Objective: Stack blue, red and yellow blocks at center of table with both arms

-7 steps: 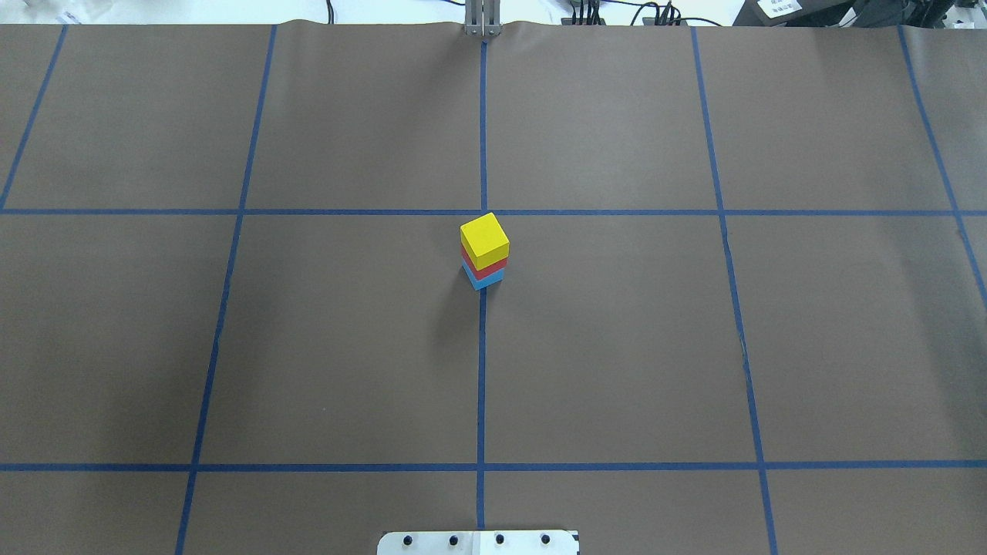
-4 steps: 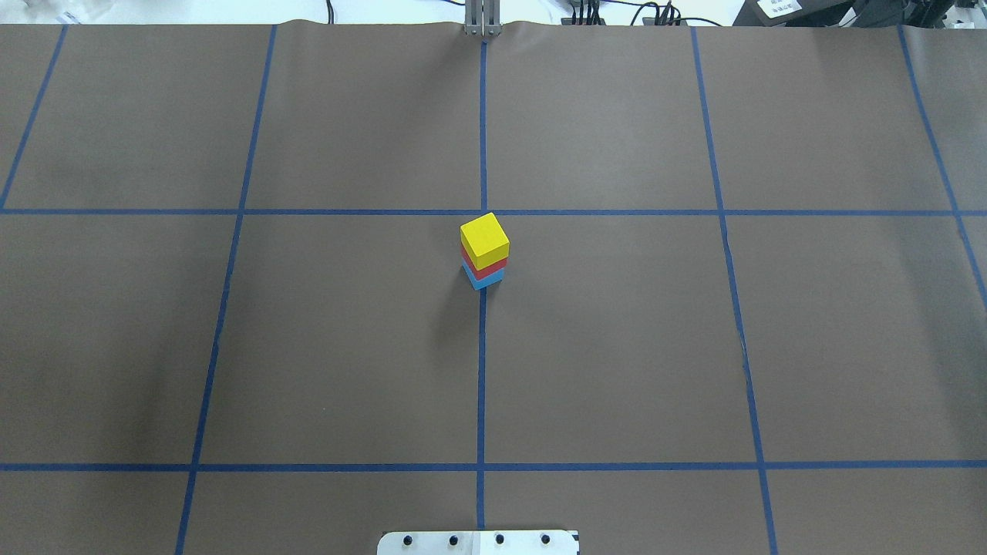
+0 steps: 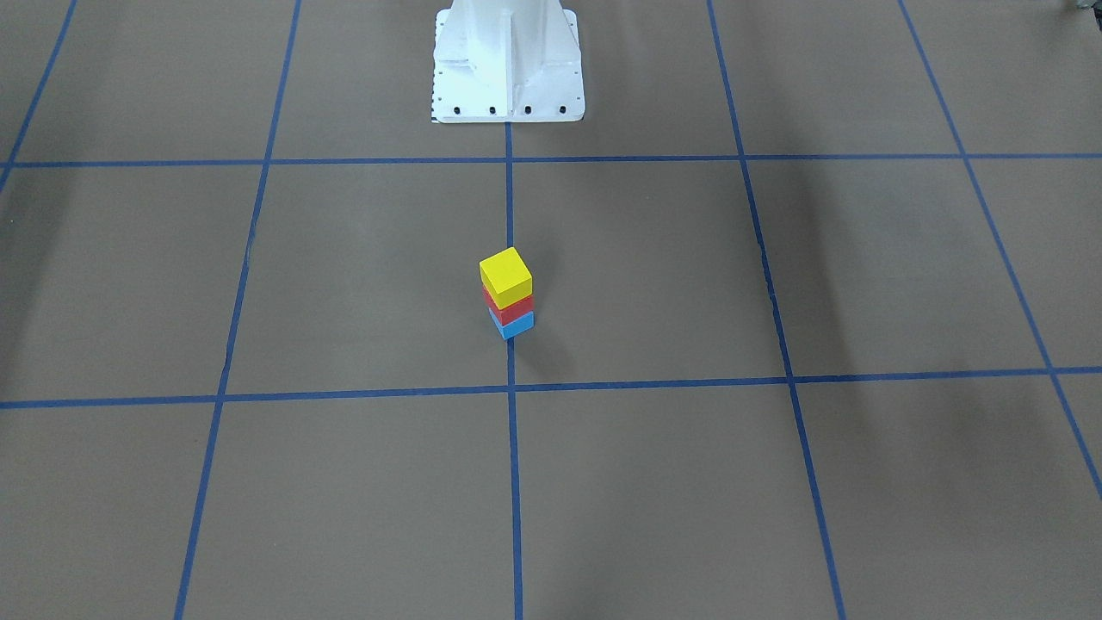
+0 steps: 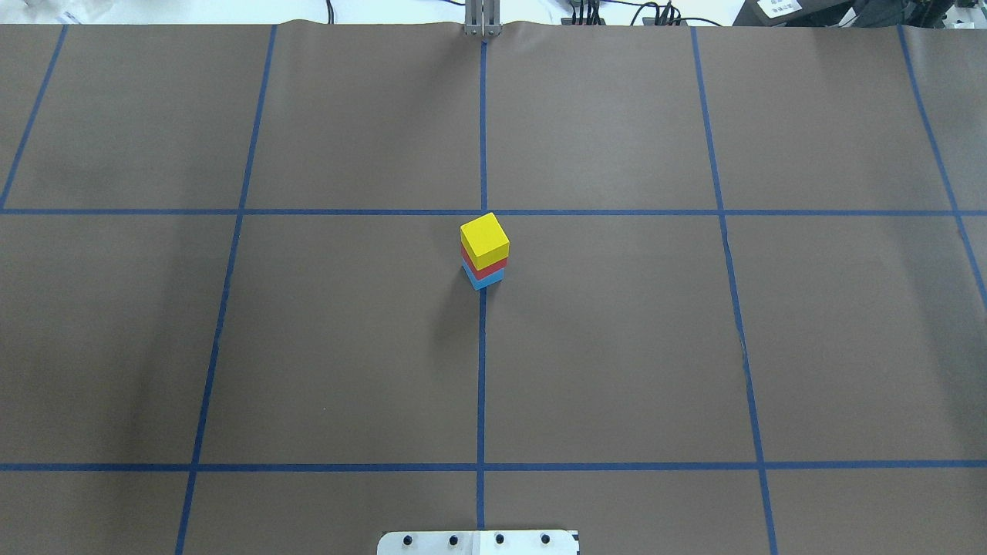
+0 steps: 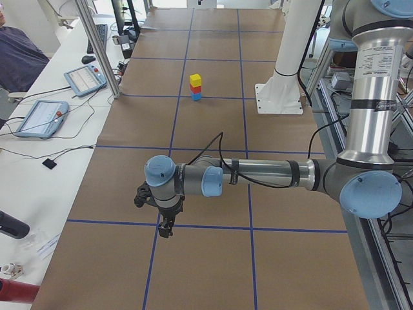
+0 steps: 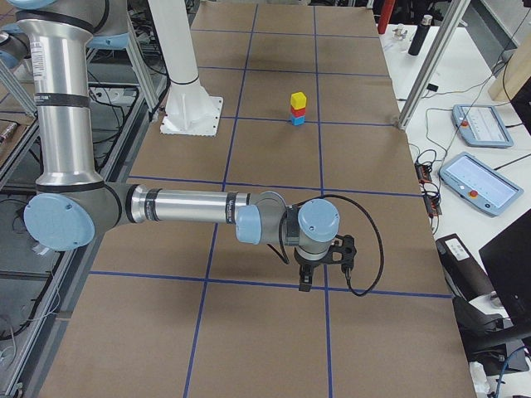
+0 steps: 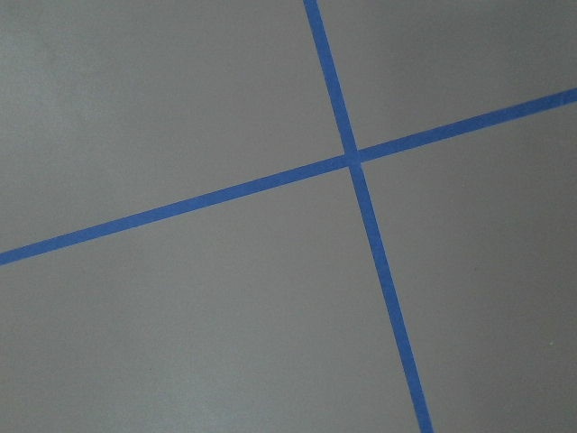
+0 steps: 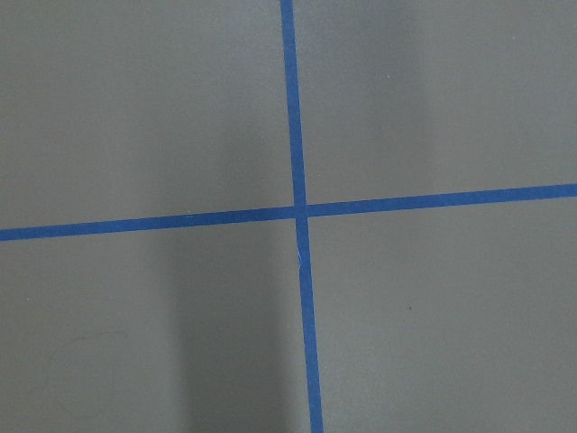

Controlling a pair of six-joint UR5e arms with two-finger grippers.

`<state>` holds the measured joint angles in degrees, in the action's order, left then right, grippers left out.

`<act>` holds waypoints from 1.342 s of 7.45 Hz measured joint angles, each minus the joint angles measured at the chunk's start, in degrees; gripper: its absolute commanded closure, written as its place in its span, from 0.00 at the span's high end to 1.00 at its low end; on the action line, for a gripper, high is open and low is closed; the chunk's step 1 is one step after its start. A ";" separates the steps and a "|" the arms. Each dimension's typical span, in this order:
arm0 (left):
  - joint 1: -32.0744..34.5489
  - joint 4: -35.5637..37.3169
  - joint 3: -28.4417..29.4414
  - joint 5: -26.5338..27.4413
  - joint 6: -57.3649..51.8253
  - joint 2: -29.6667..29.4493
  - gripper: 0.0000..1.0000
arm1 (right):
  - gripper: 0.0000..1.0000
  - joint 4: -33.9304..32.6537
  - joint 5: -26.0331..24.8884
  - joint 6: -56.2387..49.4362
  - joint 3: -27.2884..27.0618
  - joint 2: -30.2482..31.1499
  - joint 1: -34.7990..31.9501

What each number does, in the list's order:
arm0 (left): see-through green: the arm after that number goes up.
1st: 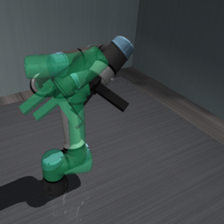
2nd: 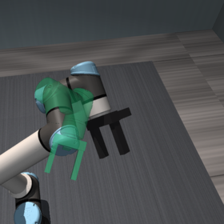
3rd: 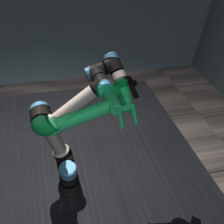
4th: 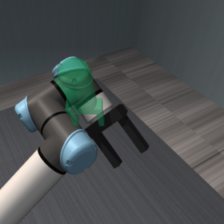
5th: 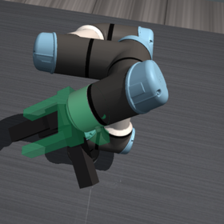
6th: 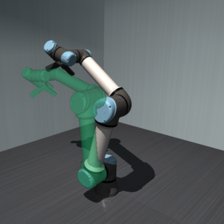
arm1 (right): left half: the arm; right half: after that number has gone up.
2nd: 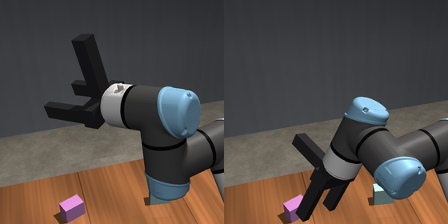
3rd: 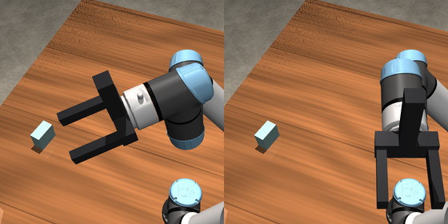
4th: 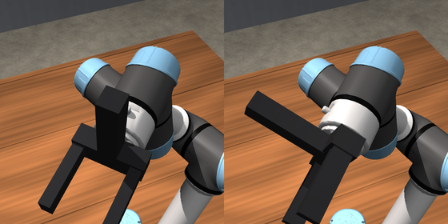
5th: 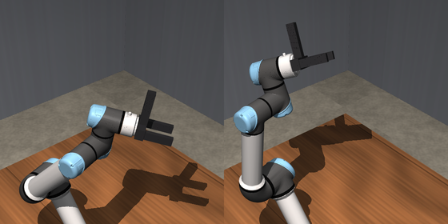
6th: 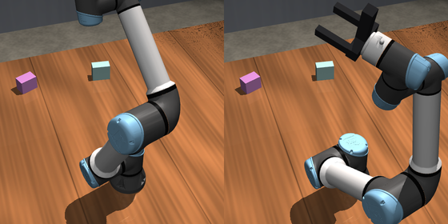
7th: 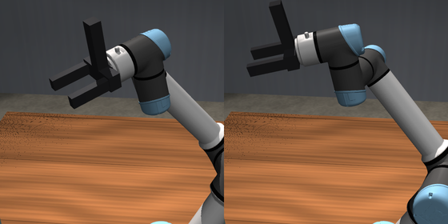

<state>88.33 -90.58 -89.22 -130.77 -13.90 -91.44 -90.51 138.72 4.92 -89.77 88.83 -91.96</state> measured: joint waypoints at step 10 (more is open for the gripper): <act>-0.09 0.05 0.18 -0.01 0.06 -0.55 1.00 | 0.99 -4.18 -0.52 -0.41 -3.18 0.25 -0.41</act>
<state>88.24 -90.53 -89.04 -130.78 -13.83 -91.99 -94.69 138.20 4.51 -92.96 89.07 -92.37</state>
